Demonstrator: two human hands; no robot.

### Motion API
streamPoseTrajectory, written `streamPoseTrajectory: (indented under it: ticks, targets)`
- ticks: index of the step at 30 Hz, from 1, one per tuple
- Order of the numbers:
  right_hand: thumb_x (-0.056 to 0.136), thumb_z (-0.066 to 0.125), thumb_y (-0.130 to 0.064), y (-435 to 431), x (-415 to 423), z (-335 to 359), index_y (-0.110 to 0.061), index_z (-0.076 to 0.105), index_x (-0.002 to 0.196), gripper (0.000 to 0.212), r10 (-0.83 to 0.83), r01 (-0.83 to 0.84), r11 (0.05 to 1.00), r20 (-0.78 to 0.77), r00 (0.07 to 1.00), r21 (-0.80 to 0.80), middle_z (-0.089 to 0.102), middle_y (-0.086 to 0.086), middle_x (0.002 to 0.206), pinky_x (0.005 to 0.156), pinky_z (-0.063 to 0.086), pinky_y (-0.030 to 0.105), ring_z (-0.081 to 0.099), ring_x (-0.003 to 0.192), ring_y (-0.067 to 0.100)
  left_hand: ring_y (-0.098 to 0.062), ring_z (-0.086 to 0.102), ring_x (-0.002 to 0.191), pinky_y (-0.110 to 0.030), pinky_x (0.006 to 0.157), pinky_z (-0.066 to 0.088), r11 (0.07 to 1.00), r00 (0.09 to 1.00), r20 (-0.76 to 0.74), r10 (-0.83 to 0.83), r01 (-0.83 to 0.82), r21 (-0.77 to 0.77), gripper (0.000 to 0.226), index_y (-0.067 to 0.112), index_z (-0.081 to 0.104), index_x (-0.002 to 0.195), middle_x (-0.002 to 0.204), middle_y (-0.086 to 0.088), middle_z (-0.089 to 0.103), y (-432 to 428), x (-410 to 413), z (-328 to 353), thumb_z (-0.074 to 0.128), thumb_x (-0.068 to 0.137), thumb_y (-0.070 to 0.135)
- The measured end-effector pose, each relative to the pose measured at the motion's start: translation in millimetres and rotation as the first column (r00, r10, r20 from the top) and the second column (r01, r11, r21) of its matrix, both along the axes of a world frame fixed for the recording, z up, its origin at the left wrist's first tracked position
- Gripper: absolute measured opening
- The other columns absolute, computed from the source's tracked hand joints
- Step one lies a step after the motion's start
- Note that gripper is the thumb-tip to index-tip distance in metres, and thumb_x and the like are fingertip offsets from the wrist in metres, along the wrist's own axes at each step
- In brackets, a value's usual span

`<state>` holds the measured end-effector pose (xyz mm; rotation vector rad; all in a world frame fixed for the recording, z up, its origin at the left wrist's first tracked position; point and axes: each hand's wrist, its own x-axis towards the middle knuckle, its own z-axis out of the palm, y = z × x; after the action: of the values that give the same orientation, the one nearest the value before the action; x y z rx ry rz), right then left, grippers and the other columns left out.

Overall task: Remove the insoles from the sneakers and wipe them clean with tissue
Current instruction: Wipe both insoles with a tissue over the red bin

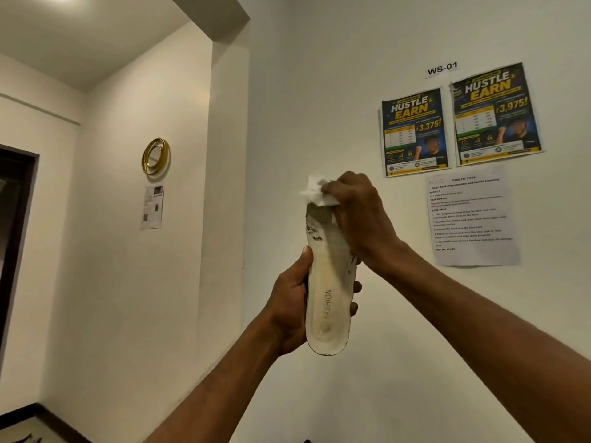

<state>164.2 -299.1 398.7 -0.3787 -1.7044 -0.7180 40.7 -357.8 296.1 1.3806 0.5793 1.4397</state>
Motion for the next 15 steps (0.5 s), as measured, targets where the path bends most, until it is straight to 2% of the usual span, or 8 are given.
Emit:
streamPoseTrajectory:
  ticks: [3,4,5,7,8,11,12,15]
  targets:
    - [0.079,0.076,0.001,-2,-12,-7,0.002,0.071,0.101,0.023,-0.073,0.051,0.994,0.255,0.964,0.093,0.063,0.019,0.100,0.071,0.057,0.042,0.060,0.097,0.034,-0.033,0.068,0.093,-0.043,0.079,0.057,1.000,1.000,0.027,-0.009,0.009,-0.006,0.073,0.007,0.059,0.140,0.120,-0.023,0.067,0,0,-3,0.031,0.102,0.063]
    - [0.079,0.076,0.002,0,-13,-8,0.002,0.071,0.101,0.023,-0.085,0.053,0.991,0.286,0.954,0.119,0.063,0.019,0.099,0.070,0.057,0.042,0.060,0.098,0.034,-0.033,0.068,0.094,-0.042,0.078,0.057,1.000,1.000,0.022,-0.007,0.007,0.001,0.073,0.007,0.058,0.141,0.122,-0.022,0.067,1,-2,-3,0.030,0.102,0.063]
    - [0.079,0.077,0.001,2,-11,-4,0.001,0.071,0.103,0.024,-0.068,0.046,0.994,0.242,0.968,0.095,0.064,0.019,0.100,0.070,0.058,0.042,0.060,0.098,0.034,-0.032,0.067,0.093,-0.042,0.078,0.057,1.000,1.000,0.006,-0.002,0.002,0.010,0.073,0.008,0.059,0.141,0.124,-0.021,0.066,1,-5,-2,0.029,0.102,0.063]
    - [0.080,0.079,-0.003,9,-6,7,0.001,0.071,0.107,0.029,-0.008,0.007,1.000,0.033,0.999,0.025,0.064,0.020,0.101,0.069,0.058,0.045,0.060,0.096,0.034,-0.030,0.065,0.099,-0.043,0.082,0.055,1.000,1.000,-0.009,0.002,-0.002,0.031,0.073,0.010,0.059,0.141,0.129,-0.017,0.065,1,-8,-2,0.026,0.103,0.063]
    - [0.081,0.078,-0.005,8,-7,9,0.001,0.070,0.107,0.028,-0.005,0.005,1.000,0.027,1.000,0.019,0.064,0.020,0.102,0.069,0.059,0.046,0.060,0.096,0.034,-0.030,0.065,0.101,-0.044,0.084,0.054,0.999,1.000,0.001,0.004,-0.004,0.031,0.073,0.011,0.059,0.142,0.131,-0.016,0.064,1,-9,-2,0.026,0.103,0.063]
    - [0.079,0.079,-0.003,-1,-13,-5,-0.001,0.071,0.103,0.026,-0.086,0.048,0.991,0.327,0.941,0.123,0.065,0.019,0.103,0.069,0.059,0.042,0.060,0.099,0.034,-0.032,0.067,0.100,-0.045,0.083,0.056,1.000,0.999,0.045,0.001,-0.002,0.012,0.073,0.009,0.058,0.141,0.126,-0.020,0.065,2,-14,-3,0.031,0.102,0.064]
    - [0.077,0.080,-0.002,0,-13,-9,0.000,0.071,0.105,0.029,-0.081,0.038,0.991,0.341,0.937,0.130,0.065,0.019,0.103,0.069,0.058,0.041,0.061,0.099,0.034,-0.032,0.066,0.099,-0.045,0.082,0.056,1.000,0.999,0.050,0.000,-0.001,0.017,0.073,0.008,0.059,0.141,0.126,-0.021,0.065,3,-17,-3,0.031,0.102,0.064]
    - [0.078,0.079,-0.001,7,-9,-6,0.001,0.070,0.110,0.033,0.019,-0.020,1.000,0.111,0.994,0.008,0.064,0.020,0.104,0.069,0.059,0.045,0.060,0.095,0.034,-0.032,0.063,0.107,-0.047,0.087,0.053,0.998,0.998,0.055,0.026,-0.028,0.049,0.072,0.012,0.060,0.140,0.135,-0.017,0.064,3,-23,-2,0.028,0.102,0.064]
